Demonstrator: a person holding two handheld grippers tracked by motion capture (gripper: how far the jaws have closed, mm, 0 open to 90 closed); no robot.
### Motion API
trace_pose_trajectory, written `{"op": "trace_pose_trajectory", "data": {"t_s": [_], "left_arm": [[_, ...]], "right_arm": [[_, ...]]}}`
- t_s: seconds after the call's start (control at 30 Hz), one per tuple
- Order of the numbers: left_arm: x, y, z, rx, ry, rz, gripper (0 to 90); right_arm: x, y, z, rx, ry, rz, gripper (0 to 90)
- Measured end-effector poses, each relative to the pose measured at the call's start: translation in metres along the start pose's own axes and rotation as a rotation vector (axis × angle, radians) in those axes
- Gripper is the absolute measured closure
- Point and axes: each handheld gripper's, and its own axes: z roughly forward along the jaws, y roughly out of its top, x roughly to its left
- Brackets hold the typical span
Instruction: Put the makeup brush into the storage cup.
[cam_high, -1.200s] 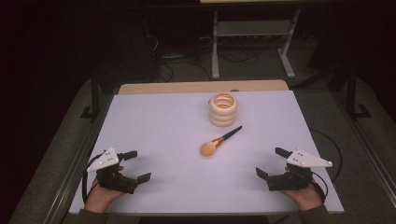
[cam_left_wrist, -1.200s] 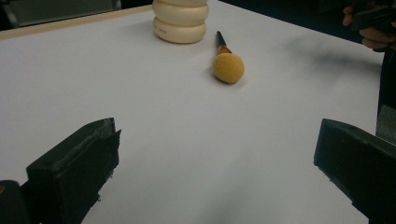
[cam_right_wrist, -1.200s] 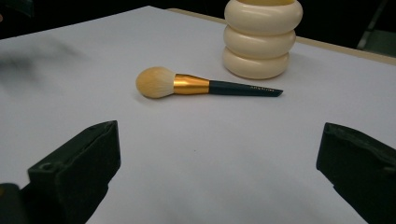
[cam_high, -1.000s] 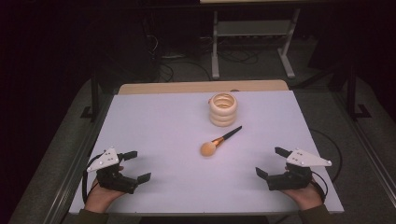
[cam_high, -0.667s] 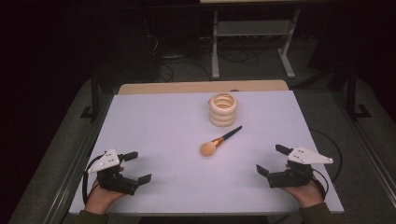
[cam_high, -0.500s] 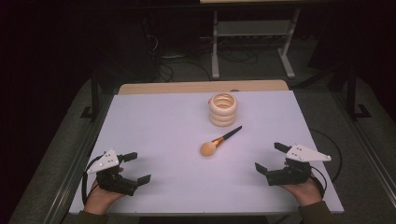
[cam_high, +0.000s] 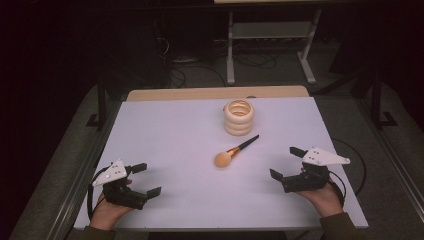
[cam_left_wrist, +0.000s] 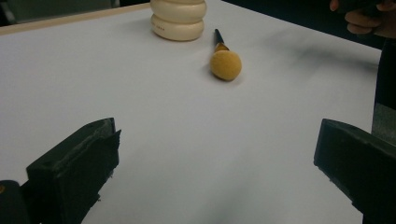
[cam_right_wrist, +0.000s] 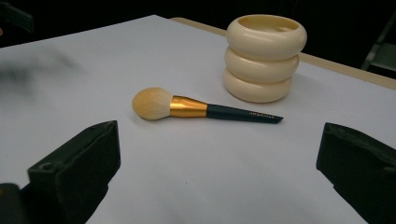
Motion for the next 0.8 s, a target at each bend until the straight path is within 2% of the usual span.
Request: {"op": "trace_pose_trajectory", "data": {"t_s": [0.33,0.43,0.6,0.8], "left_arm": [[0.0,0.001,0.0,-0.001,-0.003,0.003,0.0],[0.0,0.0,0.0,-0.003,-0.003,-0.001,0.0],[0.001,0.0,-0.001,-0.001,-0.003,0.008,0.0],[0.0,0.001,0.0,-0.002,-0.004,0.001,0.0]], "right_arm": [[0.0,0.008,0.008,0.024,0.031,-0.023,0.0],[0.0,0.01,0.013,0.046,0.046,-0.031,0.0],[-0.001,0.013,0.017,0.064,0.056,-0.028,0.0],[-0.003,0.019,0.02,0.059,0.061,-0.039,0.0]]}}
